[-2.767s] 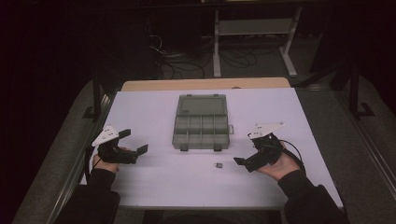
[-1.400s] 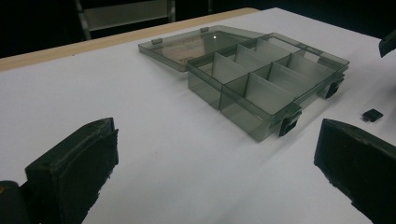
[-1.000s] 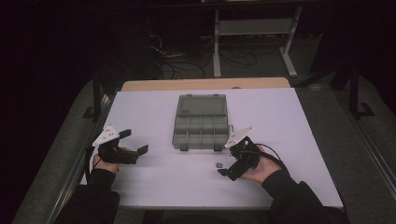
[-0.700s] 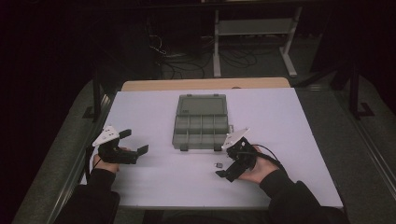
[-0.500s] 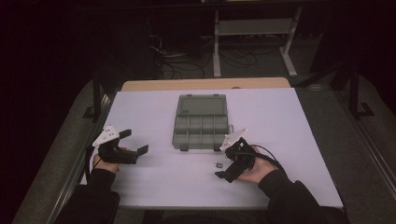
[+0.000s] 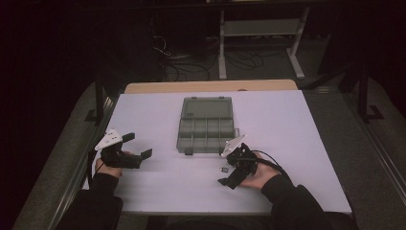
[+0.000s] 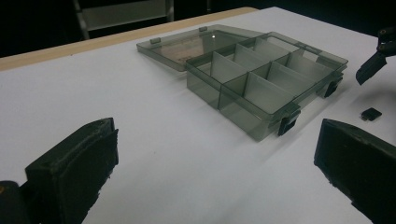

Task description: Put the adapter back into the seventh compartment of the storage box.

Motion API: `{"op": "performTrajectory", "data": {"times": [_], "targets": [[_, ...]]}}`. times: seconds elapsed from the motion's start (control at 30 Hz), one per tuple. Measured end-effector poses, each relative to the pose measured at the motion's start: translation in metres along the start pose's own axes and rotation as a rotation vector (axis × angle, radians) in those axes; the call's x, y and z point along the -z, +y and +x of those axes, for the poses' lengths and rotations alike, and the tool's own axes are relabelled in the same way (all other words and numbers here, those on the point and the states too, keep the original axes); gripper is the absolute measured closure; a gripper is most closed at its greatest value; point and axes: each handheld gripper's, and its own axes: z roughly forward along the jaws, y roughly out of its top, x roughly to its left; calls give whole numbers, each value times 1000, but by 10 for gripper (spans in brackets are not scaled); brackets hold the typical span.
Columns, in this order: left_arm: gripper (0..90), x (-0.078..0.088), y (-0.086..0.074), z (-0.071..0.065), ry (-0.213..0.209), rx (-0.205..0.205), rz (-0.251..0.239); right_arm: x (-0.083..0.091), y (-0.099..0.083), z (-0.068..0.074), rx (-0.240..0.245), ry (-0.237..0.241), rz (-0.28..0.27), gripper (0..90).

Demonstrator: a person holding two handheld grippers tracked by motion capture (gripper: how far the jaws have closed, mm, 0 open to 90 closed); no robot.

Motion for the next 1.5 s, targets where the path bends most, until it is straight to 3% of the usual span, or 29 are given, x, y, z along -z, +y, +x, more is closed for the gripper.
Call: {"op": "performTrajectory", "data": {"times": [0.77, 1.07, 1.5], "targets": [[0, 0, 0, 0, 1, 3, 2, -4, 0, -11, 3, 44, -4, 167], [0, 0, 0, 0, 2, 5, 2, -6, 0, -9, 24, 52, 16, 317], [0, -1, 0, 1, 0, 2, 3, -5, 0, -10, 29, 28, 25, 556]]}}
